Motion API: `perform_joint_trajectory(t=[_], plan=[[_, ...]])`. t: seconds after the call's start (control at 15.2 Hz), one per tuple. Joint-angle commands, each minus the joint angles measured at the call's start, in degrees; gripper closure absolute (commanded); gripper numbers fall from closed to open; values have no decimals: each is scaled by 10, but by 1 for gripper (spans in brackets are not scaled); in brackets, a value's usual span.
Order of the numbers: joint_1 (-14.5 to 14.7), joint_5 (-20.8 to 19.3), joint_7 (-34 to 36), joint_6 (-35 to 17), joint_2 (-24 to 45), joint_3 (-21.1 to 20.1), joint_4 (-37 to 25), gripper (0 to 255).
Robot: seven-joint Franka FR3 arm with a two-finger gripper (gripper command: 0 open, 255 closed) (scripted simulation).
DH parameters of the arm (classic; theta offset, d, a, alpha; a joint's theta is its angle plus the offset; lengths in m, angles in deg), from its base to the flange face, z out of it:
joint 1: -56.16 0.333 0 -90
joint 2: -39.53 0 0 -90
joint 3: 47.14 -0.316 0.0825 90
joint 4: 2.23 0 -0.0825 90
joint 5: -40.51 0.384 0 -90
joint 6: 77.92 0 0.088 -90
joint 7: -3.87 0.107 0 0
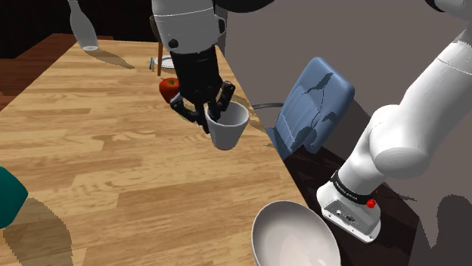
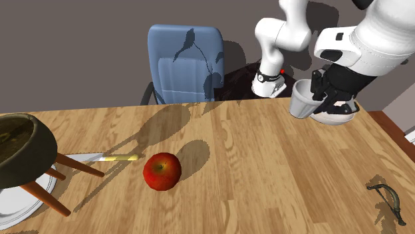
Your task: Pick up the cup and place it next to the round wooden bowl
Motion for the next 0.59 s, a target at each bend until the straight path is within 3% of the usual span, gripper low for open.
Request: perform_joint_trajectory(t=[0.0,0.53], plan=[[7,23,3,-3,-40,-4,37,255],[55,108,33,4,-175,-23,145,255]])
